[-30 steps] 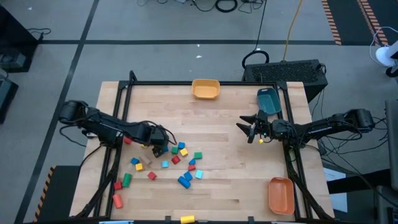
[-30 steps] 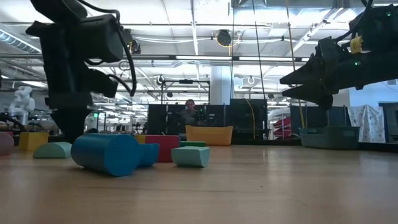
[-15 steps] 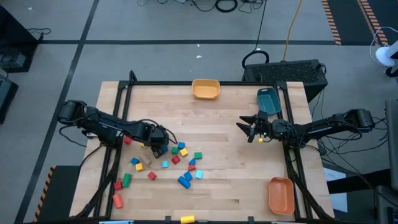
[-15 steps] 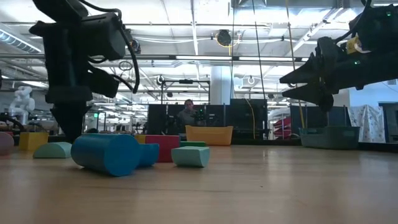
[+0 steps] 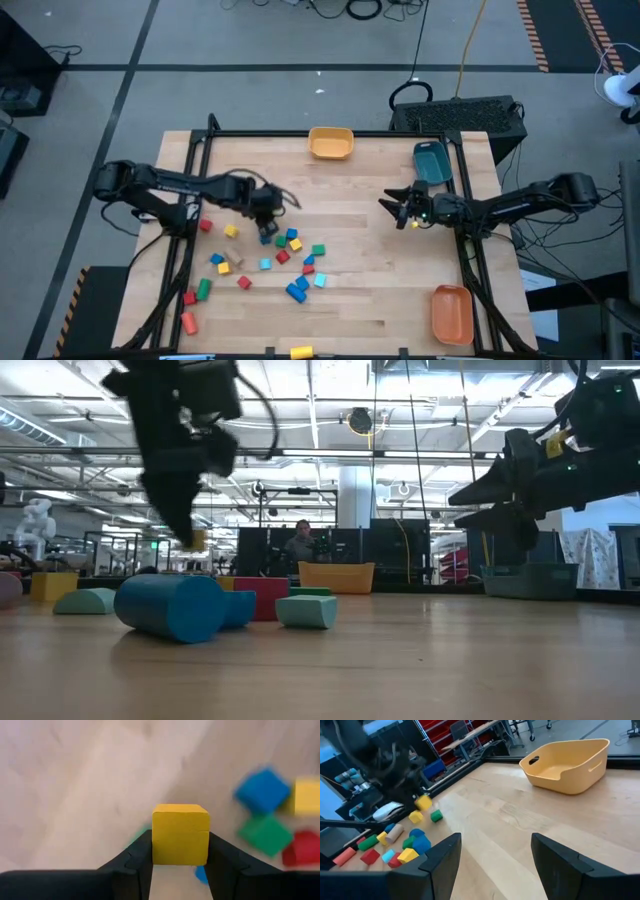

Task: Sort blocks by size
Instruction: Put the yellow square block into the yellow bin

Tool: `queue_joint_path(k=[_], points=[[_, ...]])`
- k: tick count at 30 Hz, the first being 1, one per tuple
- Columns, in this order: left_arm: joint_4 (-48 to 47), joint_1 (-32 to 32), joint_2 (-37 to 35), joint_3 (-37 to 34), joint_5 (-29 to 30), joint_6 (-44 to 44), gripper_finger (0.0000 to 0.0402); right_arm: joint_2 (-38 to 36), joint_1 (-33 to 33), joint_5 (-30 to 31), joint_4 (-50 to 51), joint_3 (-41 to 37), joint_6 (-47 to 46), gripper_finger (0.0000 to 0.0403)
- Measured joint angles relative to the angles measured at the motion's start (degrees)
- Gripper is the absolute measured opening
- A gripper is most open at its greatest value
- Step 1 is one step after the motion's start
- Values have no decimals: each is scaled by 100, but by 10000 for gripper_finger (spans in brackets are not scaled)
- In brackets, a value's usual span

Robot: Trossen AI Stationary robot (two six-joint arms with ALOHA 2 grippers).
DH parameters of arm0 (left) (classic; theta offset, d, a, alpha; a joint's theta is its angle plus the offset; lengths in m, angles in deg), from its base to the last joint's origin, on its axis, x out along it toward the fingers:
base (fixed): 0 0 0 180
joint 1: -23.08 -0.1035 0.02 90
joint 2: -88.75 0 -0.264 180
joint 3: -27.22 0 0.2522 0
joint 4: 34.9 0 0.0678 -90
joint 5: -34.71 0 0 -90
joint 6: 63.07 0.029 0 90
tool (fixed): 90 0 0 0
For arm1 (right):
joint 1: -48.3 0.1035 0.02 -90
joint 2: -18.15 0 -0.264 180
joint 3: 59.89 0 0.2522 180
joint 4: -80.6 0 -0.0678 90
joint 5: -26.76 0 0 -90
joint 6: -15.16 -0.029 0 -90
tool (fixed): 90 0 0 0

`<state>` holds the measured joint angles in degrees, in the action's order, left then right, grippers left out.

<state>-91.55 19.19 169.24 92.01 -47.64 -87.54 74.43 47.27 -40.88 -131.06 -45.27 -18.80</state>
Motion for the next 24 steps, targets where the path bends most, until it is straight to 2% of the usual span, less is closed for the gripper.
queue_joint_path(k=[7,13,20,24], points=[[493,-1152,252,686,78,1243,138,563,79,-1,-110,253,-83,228],[1292,-2007,895,1127,-16,2147,138,1199,271,9,-112,768,242,228],[2636,-2560,2021,1775,-500,2640,138,1501,286,307,-106,1180,685,228],[2744,-2739,2593,2364,-591,2834,138,1509,287,327,-108,1209,720,228]])
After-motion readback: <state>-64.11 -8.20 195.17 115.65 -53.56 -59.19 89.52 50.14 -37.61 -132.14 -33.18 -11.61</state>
